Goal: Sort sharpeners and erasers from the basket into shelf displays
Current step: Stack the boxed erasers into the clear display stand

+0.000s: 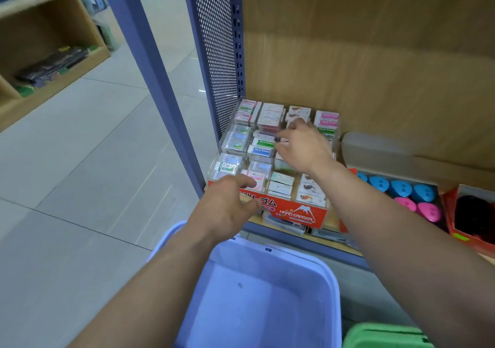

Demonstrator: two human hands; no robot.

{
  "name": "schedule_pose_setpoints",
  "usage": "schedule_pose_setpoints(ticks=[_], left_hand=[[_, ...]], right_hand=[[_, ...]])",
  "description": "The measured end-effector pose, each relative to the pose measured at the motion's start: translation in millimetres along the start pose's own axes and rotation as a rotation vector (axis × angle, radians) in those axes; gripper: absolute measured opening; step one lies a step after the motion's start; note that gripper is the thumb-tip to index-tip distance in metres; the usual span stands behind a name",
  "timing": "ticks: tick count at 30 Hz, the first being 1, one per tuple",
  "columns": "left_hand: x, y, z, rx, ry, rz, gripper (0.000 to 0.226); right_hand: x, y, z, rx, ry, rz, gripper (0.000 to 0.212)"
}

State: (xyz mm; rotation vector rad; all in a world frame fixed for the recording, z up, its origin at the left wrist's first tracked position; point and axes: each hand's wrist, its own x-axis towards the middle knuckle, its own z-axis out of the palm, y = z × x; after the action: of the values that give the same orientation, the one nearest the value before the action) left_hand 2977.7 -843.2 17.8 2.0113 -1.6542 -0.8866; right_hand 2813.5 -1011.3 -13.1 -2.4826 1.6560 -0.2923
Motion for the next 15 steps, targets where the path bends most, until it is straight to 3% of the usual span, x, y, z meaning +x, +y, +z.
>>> schedule_pose_setpoints(ticks=[5,12,15], left_hand=[[-20,30,23,0.04,-0.109,0.01,0.032],[-105,92,129,0.351,-0.4,0.318,0.033],[-143,103,187,0.365,-0.509,0.385,0.033]], right_hand=[[-105,26,-31,0.133,-0.012,0.077,0.033],[-332,122,-60,0.18,-0.112,0.294,0.017],[-413,168,-55,0.159,-0.176,0.369,0.017]])
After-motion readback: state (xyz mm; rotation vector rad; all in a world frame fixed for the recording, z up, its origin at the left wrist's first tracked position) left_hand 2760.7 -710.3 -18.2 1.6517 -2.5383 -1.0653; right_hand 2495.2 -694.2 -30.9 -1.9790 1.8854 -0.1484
